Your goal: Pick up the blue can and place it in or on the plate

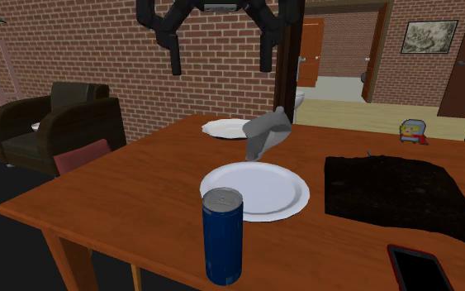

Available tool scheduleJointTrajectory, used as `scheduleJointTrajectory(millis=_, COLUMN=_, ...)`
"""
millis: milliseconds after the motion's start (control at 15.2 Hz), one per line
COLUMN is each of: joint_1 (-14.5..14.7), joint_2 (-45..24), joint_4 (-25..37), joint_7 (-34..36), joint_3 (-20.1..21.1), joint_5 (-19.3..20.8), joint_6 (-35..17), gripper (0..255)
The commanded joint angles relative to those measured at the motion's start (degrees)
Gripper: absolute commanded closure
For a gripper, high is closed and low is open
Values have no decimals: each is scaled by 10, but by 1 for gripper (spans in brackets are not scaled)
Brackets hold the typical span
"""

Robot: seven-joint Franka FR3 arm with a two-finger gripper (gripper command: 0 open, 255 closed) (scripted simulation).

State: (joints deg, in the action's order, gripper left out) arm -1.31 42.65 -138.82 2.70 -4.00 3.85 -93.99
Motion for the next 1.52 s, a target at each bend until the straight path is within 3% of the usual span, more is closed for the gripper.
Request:
scheduleJointTrajectory(millis=0, joint_1=0, joint_2=0, joint_4=0, joint_7=0, joint_3=0, joint_5=0, joint_6=0, gripper=0)
scheduleJointTrajectory(millis=726, joint_1=4, joint_2=-85, joint_4=-152, joint_7=-24, joint_3=-29, joint_5=1, joint_6=-217, gripper=0)
scheduleJointTrajectory(millis=1254, joint_1=4, joint_2=-120, joint_4=-197, joint_7=-26, joint_3=-35, joint_5=3, joint_6=-296, gripper=0)
scheduleJointTrajectory(millis=1452, joint_1=4, joint_2=-123, joint_4=-200, joint_7=-26, joint_3=-35, joint_5=3, joint_6=-301, gripper=0)
